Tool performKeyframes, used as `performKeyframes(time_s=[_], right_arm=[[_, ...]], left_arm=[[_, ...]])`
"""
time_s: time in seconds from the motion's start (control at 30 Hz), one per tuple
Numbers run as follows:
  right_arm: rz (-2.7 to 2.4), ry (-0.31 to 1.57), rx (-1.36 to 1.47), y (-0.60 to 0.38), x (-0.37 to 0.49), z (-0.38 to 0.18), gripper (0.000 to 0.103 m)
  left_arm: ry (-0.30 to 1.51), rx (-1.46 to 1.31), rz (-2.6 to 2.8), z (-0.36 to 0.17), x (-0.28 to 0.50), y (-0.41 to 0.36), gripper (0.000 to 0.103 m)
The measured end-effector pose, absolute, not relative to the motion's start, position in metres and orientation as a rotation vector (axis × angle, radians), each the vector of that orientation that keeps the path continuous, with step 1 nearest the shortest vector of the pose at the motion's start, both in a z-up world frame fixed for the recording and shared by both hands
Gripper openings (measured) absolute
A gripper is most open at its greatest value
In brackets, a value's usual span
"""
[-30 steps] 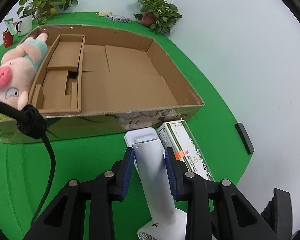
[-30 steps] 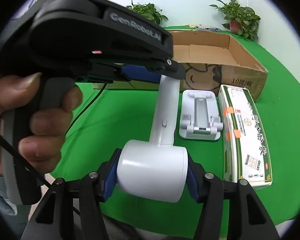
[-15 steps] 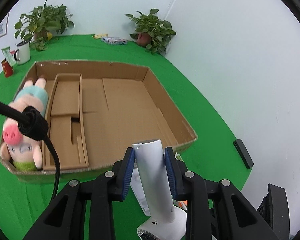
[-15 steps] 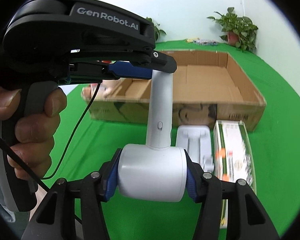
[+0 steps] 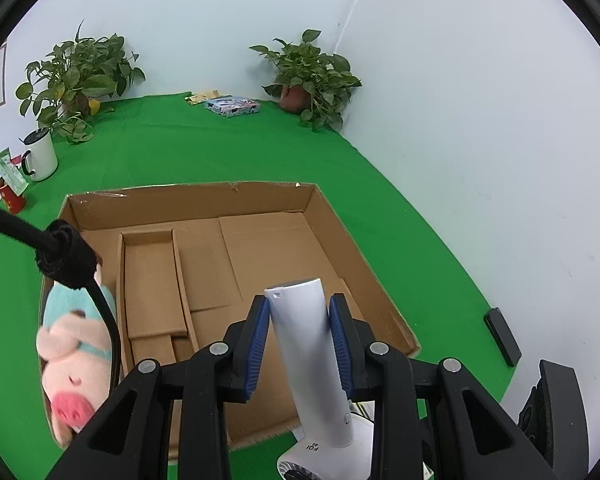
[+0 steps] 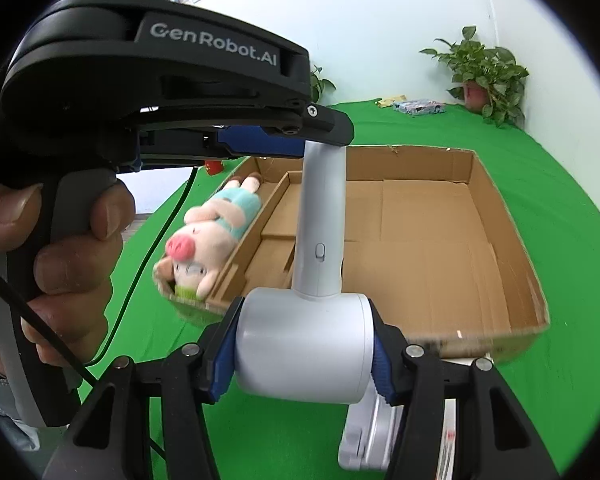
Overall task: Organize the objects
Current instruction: 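Lift the hair dryer with the right gripper and carry it over the box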
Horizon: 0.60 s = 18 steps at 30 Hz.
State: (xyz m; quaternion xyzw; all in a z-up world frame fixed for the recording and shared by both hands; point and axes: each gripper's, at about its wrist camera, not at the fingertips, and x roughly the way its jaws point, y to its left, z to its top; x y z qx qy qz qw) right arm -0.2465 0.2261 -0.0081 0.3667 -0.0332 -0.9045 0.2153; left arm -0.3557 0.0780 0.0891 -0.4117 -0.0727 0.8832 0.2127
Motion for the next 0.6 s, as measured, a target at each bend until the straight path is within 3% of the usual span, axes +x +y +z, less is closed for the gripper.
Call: performKeyframes(time_s=[0.27,0.6], right_arm=[[-2.42,-0.155,1.135,0.218,-0.299,-0.017,0.054],[-2.224,-0.268,1.405,0.215,-0.34,-0.072,0.055]], left_arm=[[-0.21,-1.274,2.42,0.06,-0.433,0.072,0.028],[-0.204,-1.502,2.34,-0.028,-0.472,0.071,0.028]])
